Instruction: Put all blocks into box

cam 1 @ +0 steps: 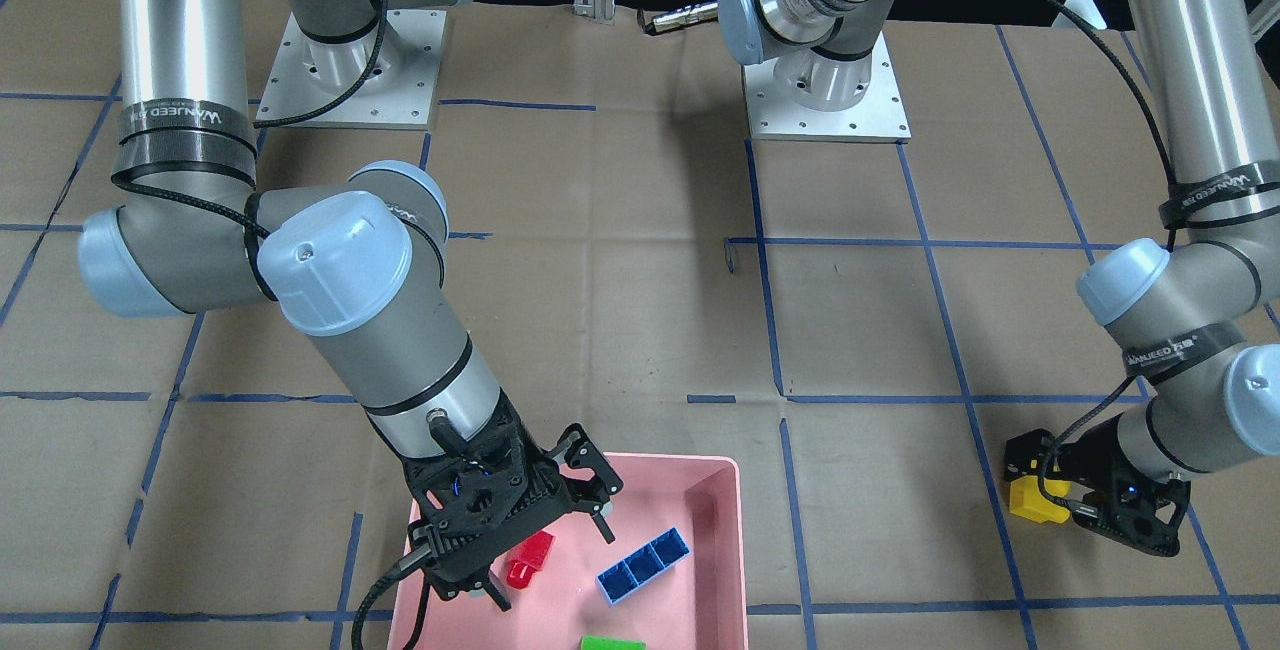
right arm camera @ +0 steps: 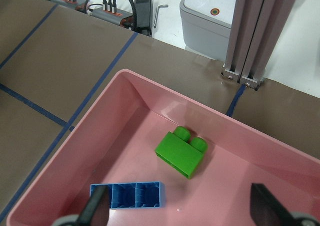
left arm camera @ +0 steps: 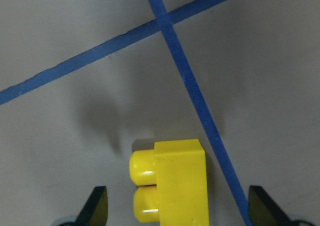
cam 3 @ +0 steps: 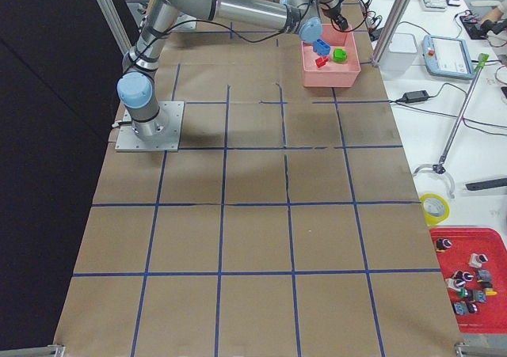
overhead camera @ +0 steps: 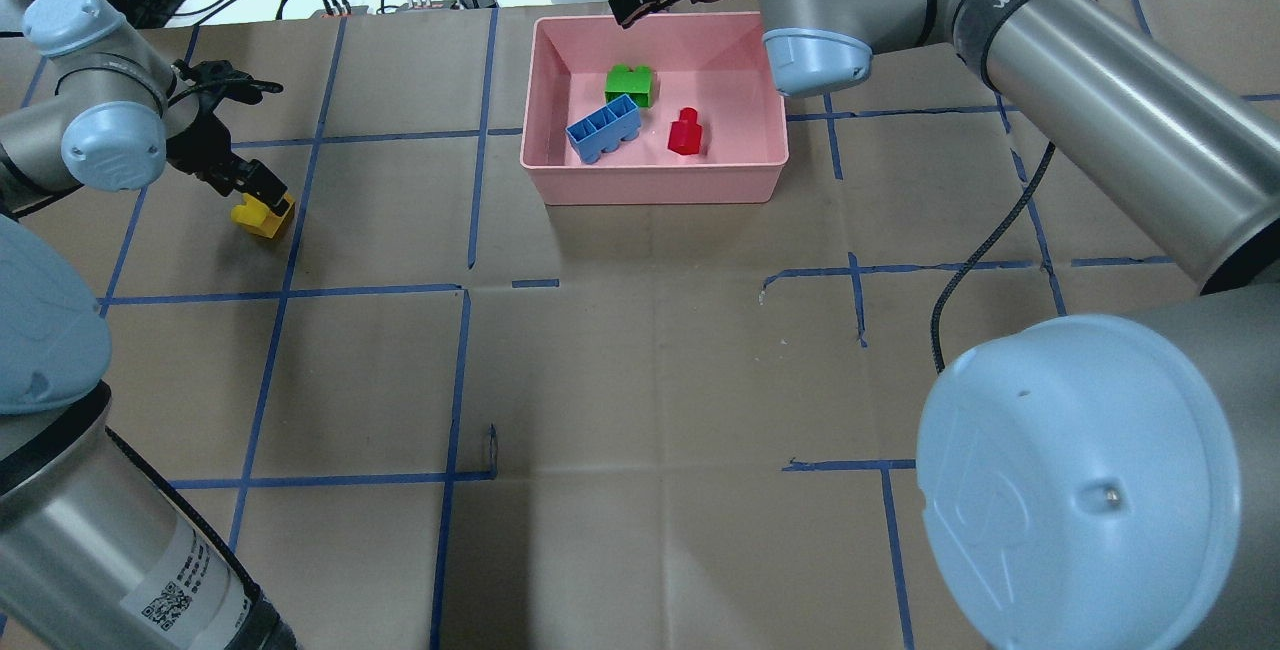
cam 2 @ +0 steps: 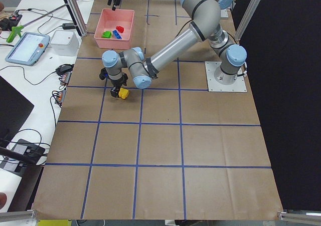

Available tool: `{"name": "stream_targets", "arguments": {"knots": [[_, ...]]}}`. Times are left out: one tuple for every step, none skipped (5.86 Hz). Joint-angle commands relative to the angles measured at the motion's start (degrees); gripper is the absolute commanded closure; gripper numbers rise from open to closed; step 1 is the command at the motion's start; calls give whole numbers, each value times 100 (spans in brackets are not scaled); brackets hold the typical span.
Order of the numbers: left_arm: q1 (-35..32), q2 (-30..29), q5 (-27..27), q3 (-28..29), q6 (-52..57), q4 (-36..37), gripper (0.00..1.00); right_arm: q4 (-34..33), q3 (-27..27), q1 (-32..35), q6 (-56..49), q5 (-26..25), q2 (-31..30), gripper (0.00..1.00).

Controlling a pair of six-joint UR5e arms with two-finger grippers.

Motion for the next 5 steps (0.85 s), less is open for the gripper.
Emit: {"name": "stream_targets", "arguments": {"knots": [[49, -21, 6, -198, 14, 54, 4, 1804, -3, -140, -97, -27, -323, 0], [49, -12, 7, -182, 31, 63, 23, 3508, -3, -410, -132, -105, -831, 0], [49, -20, 15, -103, 32, 63, 41, 4012, 6, -587, -98, -941, -1297, 0], [49, -20, 24, -15, 23, 63, 58, 4687, 15, -606, 59, -1889, -1850, 0], [49, -20, 24, 3, 14, 63, 72, 5407, 23, -580, 809, -1803, -2412, 0]]}}
